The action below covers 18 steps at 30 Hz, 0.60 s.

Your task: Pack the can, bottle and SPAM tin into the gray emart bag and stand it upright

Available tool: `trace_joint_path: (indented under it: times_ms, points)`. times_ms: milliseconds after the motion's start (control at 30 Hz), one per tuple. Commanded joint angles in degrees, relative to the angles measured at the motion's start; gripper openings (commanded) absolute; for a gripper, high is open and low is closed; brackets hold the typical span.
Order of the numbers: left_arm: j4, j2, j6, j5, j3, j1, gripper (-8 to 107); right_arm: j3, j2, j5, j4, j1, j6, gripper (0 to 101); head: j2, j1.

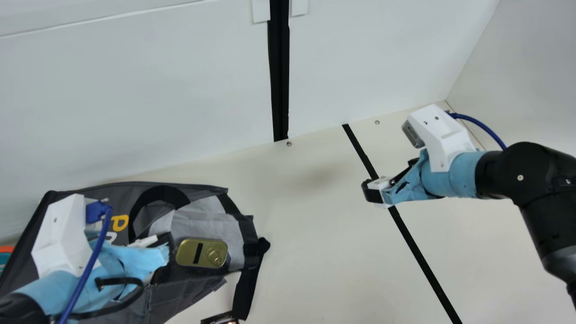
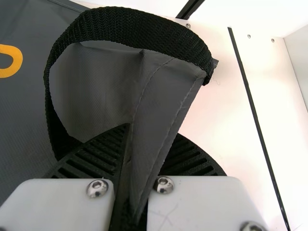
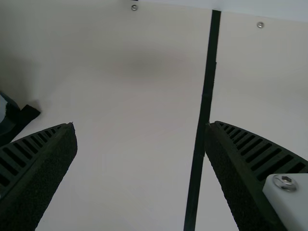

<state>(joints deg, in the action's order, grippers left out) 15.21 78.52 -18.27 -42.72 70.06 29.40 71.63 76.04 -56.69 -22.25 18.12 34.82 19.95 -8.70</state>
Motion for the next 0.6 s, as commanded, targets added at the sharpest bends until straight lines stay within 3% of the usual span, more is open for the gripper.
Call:
trace_joint_path:
  times_ms: [0,567]
  points:
    - [0.0,0.0,0.0,0.0,0.0,0.0,-8,-0.35,0.41,0.02,-0.53,-0.43,0.75,95,0.05,-1.3]
    - [0.0,0.0,0.0,0.0,0.0,0.0,-8,-3.01,4.86,2.3,-5.5,-5.88,6.73,95,0.05,-1.3]
